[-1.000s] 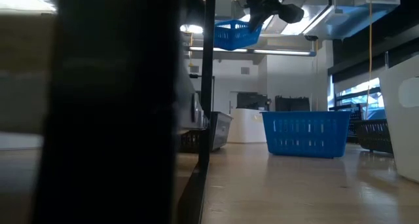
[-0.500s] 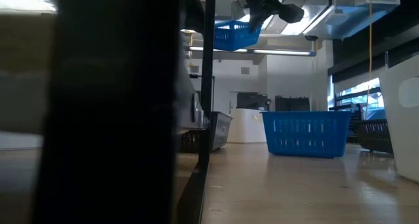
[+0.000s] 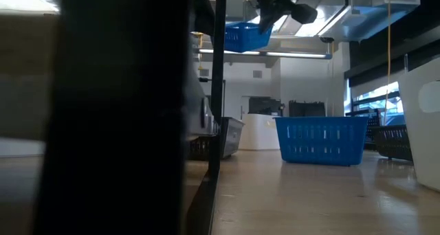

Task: Stack baskets on shelf by color
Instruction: Put the top right blue bin on the shelf

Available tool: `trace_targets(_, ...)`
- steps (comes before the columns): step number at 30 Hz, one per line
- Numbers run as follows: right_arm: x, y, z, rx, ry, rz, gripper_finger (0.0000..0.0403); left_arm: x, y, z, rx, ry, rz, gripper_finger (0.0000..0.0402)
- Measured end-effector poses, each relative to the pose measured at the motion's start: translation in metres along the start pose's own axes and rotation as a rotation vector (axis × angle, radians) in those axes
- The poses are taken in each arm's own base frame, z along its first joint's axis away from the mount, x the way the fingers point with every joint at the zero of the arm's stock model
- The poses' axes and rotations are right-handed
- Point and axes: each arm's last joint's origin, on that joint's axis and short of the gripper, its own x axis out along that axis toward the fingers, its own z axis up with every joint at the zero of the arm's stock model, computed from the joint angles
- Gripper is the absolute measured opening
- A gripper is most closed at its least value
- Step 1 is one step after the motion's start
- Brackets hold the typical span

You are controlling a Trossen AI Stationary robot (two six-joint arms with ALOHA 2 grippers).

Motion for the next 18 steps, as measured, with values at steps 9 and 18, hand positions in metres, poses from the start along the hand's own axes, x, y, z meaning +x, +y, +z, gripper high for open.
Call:
trace_targets(9,-0.0001,-0.0003,0.0002,0.001,-0.001,-0.003,0.0003,0.0009,-0.0027,-0.0026,0.009,0.013,-0.027,0.0012)
trace_targets(18,-0.0004,-0.0006,0.0006,0.049,-0.026,0.000,0.0011,0.0005,-0.0033,-0.0013,-0.006,0.017,-0.028,0.0002)
